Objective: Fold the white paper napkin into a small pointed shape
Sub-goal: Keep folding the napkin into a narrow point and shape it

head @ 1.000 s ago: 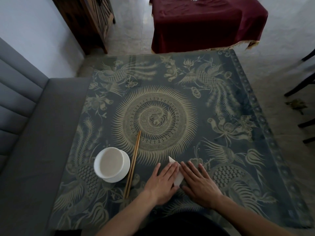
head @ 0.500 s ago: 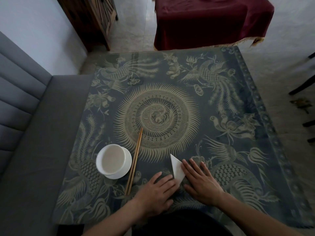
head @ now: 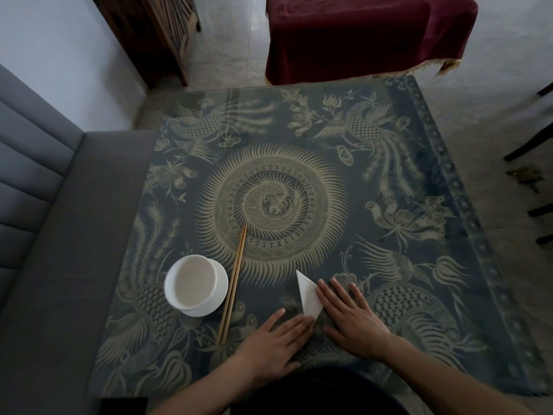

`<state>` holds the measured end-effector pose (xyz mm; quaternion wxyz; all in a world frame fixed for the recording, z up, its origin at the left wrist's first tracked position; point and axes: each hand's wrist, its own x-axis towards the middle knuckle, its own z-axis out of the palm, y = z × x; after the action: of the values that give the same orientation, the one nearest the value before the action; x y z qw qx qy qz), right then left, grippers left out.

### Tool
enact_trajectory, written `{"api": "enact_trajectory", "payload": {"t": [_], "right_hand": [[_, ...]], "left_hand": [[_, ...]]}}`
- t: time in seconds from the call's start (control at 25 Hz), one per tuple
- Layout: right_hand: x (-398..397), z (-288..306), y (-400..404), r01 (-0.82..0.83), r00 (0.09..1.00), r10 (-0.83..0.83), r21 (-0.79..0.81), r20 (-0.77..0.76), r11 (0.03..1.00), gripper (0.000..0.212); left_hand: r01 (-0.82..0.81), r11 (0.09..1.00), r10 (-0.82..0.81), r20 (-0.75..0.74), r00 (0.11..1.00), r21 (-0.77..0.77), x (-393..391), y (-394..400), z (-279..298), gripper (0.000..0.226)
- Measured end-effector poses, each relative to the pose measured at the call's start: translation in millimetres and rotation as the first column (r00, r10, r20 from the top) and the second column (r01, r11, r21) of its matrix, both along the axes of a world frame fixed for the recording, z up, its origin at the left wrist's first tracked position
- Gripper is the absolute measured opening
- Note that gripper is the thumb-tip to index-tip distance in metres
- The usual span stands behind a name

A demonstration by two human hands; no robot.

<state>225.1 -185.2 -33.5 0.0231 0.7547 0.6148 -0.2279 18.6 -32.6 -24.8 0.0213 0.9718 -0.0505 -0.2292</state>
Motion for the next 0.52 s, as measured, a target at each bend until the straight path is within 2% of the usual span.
{"api": "enact_trajectory", "payload": {"t": [0.16, 0.28, 0.36, 0.52], "right_hand": [[0, 0, -1, -0.004, 1.0, 0.004, 0.002, 0.004, 1.0, 0.076], [0, 2, -1, 0.002, 1.0, -0.002, 0.013, 0.021, 1.0, 0.076], [0, 1, -2, 0.0, 1.0, 0.0, 0.016, 0.015, 1.0, 0.076], [0, -1, -1, 0.006, 1.0, -0.007, 0.02, 0.012, 1.0, 0.076]], "left_hand": [[0.071, 0.997, -0.07, 0.038, 0.997, -0.036, -10, 7, 2, 0.063], [-0.067, 0.99, 0.081, 0.107, 0.991, -0.123, 5, 11, 10, 0.063], [-0.189, 0.974, 0.201, 0.086, 0.976, -0.123, 20, 17, 13, 0.067], [-0.21, 0.973, 0.215, 0.042, 0.976, -0.094, 24, 22, 7, 0.07]]}}
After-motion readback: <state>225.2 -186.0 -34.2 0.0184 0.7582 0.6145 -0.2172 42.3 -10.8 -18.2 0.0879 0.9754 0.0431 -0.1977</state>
